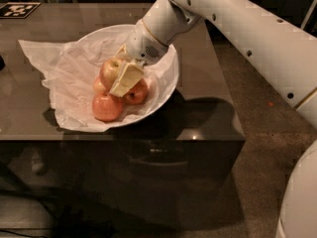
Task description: Pick apple from white bowl
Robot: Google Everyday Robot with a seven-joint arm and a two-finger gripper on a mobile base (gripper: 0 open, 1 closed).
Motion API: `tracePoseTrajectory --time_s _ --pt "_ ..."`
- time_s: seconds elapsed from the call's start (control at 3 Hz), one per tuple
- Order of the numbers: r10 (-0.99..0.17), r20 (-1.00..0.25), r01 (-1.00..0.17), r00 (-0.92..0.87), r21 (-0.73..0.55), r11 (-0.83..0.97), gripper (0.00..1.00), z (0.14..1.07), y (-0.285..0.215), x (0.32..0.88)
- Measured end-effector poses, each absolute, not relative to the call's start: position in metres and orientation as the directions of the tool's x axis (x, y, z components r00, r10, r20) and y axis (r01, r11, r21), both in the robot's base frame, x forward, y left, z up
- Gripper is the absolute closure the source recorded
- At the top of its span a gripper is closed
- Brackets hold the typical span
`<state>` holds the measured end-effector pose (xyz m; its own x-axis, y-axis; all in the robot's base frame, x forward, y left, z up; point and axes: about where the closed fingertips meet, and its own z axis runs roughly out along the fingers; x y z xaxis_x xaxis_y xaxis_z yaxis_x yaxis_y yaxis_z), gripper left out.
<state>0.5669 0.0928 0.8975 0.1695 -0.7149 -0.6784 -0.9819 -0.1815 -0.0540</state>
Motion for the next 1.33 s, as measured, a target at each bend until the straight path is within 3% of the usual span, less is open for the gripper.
tracePoseTrajectory --time_s 0.33,1.0,1.33 --pt "-0.715 -0.678 -0.982 0.169 -0.054 -0.181 1.00 0.900 0.093 0.567" --pt "-0.858 -0.509 -0.997 0.062 -0.067 -0.032 1.00 0.996 0.106 0.573" --pt "-0.857 -0.512 -0.997 0.062 -0.075 -0.027 1.00 1.003 0.110 0.576"
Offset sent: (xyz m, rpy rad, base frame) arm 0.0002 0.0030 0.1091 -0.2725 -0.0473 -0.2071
